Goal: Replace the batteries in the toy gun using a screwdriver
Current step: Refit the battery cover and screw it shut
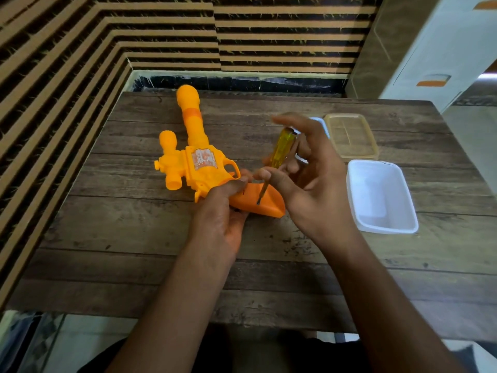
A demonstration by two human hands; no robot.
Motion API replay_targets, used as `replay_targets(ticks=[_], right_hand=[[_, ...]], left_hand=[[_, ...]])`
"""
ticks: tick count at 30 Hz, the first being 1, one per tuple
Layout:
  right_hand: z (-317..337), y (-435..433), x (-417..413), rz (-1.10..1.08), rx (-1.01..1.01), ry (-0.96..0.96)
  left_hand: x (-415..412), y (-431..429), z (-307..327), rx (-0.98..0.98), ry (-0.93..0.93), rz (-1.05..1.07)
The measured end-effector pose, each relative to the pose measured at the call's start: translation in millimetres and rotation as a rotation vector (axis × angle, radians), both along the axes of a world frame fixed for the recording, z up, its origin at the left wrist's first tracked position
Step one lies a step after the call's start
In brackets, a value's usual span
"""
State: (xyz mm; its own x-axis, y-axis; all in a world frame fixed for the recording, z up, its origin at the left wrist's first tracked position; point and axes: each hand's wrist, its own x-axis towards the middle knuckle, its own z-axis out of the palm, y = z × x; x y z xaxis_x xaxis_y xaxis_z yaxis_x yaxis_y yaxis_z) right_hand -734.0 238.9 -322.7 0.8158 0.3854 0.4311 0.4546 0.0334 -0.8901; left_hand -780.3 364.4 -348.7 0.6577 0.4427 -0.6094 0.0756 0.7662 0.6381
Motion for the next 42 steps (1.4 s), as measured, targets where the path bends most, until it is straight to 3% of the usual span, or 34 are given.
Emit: replay_targets(ticks=[3, 10, 16, 22, 29, 34, 39, 42], right_hand=[[-2.4, 1.3, -1.7, -0.036, -0.041, -0.069], [-2.3, -1.3, -2.8, -0.023, 0.095, 0.027], [0.0, 1.6, -3.1, -0.154, -0.022, -0.170], [1.7, -1.5, -2.1, 0.002, 0.114, -0.040], [-0.6, -0.4, 0.2, -0.104, 0.037, -0.131], [-0.7, -7.6, 1.6, 0.037, 0.117, -0.004], [2.7, -5.2, 3.2, -0.106, -0.003, -0.147], [1.9, -2.1, 0.4, -0.103, 0.024, -0.170]], left_hand=[[-1.4, 0.1, 1.0, -0.001, -0.008, -0.001], [-1.3, -0.7, 2.7, -0.003, -0.014, -0.001], [-3.9, -0.8, 3.8, 0.010, -0.012, -0.034], [0.6, 1.6, -2.1, 0.004, -0.024, -0.025], [0.6, 2.2, -3.2, 0.008, -0.024, -0.003], [1.4, 2.1, -4.3, 0.003, -0.014, -0.002], [0.8, 1.6, -4.0, 0.019, -0.032, -0.002], [0.4, 1.1, -3.1, 0.014, -0.034, -0.019]])
